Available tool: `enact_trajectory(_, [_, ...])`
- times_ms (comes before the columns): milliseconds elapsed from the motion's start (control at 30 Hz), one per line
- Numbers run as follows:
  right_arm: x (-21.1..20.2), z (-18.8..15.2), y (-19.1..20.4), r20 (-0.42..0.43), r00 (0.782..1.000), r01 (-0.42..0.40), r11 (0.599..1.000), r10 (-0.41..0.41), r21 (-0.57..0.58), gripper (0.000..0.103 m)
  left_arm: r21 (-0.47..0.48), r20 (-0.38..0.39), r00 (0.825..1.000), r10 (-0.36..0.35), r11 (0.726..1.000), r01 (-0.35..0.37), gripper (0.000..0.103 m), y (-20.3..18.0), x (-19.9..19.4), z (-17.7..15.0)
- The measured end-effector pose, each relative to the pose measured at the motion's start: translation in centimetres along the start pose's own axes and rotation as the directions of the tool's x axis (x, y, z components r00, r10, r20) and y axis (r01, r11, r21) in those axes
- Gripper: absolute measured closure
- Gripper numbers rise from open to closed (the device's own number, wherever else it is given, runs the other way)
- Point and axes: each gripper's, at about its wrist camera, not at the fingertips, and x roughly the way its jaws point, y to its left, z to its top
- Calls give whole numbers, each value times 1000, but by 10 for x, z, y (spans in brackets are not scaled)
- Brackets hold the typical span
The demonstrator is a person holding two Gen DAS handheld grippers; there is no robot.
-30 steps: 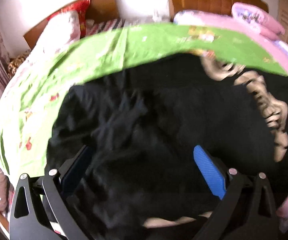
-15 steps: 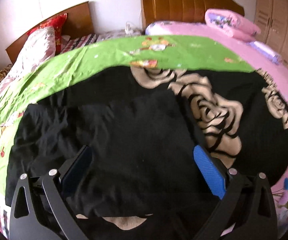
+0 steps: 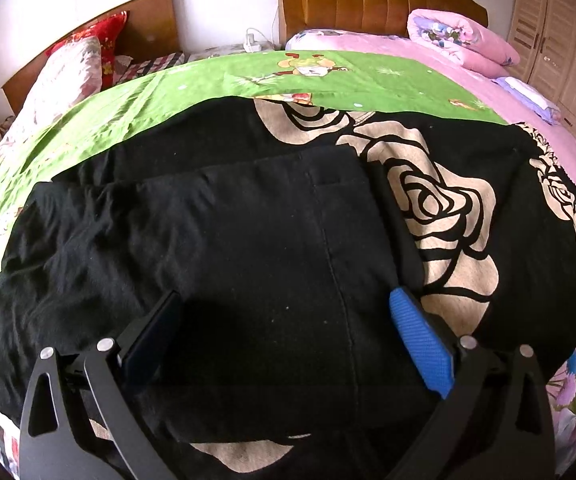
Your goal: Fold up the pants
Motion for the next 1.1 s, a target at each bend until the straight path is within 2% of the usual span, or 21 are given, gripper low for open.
enact_trajectory(33, [2,0,1,-19,999,-41,999,42,6,37,1,2,1000,0,1000,0,1,0,0,0])
enact_trajectory(67, [6,-2,4,-47,996,-75,997,75,-2,42,0,3,1000,0,1000,0,1,0,0,0])
enact_trajectory(133, [9,-3,8,-37,999,-11,999,9,-39,42,-1,6,1000,1,1000,-1,1,0,-1,-1])
enact_trajectory(200, [12,0,3,-14,999,41,999,-41,-9,48,-1,9,1000,0,1000,0,1,0,-2,-2])
enact_trajectory(300, [16,4,4,-7,998,60,998,-60,19,49,-1,11,1000,0,1000,0,1,0,-2,-2])
enact_trajectory(333, [18,4,5,-7,998,67,998,-66,22,62,0,11,1000,1,1000,-1,1,0,-2,-2])
enact_trajectory(367, [21,2,6,-11,997,71,997,-71,13,80,0,12,1000,0,1000,0,1,0,-2,-2])
enact_trajectory(467, [25,-3,4,34,996,84,996,-84,-8,84,-1,19,1000,-1,1000,1,1,0,-3,-3])
enact_trajectory(700, [16,-1,15,118,991,63,998,-59,-28,86,-2,27,1000,-16,1000,16,1,1,-5,-4])
enact_trajectory(800, [10,-3,33,150,986,82,995,-73,-56,87,-63,59,993,-98,993,102,2,17,-18,-6])
enact_trajectory(867, [7,-3,62,183,979,116,985,-92,-128,87,-110,149,977,-154,979,171,2,37,-44,-8])
enact_trajectory(933, [7,-5,98,213,972,144,964,-96,-222,87,-142,229,963,-144,974,179,2,60,-69,-12])
enact_trajectory(1000, [16,-12,147,236,969,157,922,-74,-355,88,-219,279,951,-131,956,196,2,98,-92,-18])
enact_trajectory(1067, [31,-31,197,235,972,144,863,-30,-485,88,-308,299,946,-123,926,218,2,133,-105,-25])
enact_trajectory(1100, [44,-47,227,212,977,127,816,-6,-564,88,-350,303,944,-128,907,235,2,151,-109,-29])
